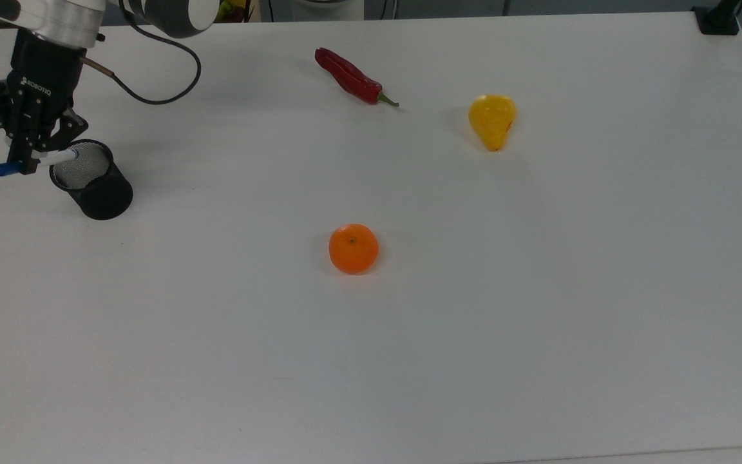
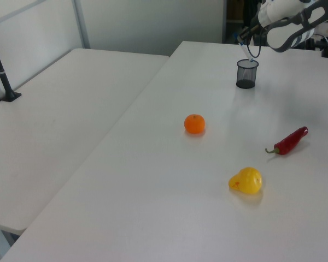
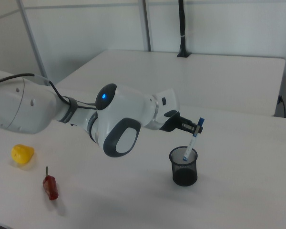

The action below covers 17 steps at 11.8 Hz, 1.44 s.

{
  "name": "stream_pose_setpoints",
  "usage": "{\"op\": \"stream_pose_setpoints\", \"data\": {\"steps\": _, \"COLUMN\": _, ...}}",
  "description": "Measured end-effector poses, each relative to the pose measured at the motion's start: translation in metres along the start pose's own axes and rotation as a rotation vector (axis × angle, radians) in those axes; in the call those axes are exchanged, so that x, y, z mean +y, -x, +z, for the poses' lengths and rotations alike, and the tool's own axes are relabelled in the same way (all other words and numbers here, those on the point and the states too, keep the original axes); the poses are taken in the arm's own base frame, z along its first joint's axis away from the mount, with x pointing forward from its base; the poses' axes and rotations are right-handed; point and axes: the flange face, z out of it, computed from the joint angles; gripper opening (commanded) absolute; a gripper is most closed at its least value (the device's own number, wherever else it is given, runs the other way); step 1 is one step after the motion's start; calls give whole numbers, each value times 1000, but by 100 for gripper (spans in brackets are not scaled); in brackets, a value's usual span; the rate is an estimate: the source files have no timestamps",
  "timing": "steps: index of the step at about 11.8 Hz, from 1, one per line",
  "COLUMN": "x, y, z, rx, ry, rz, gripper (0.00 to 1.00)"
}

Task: Place marker
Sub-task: 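Lower the marker into the cup and open the gripper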

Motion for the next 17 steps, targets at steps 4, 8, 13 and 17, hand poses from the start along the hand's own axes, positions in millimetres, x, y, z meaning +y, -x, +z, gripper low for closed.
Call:
{"op": "stream_pose_setpoints", "data": {"steps": 4, "x": -3, "y": 36, "z": 10, "rx": -17, "ry": 6, "rz": -7, "gripper": 0}}
{"op": "stream_pose_setpoints", "data": {"steps": 8, "x": -4, "y": 46, "z": 12, "rx": -35, "ry": 5, "rz": -24, "gripper": 49}}
{"op": "stream_pose_setpoints", "data": {"steps": 13, "x": -4, "y": 45, "z": 12, "rx": -34, "ry": 4, "rz": -24, "gripper": 97}}
{"op": "stream_pose_setpoints", "data": {"steps": 17, "x": -3, "y": 38, "z": 5, "rx": -17, "ry": 3, "rz": 4, "gripper": 100}}
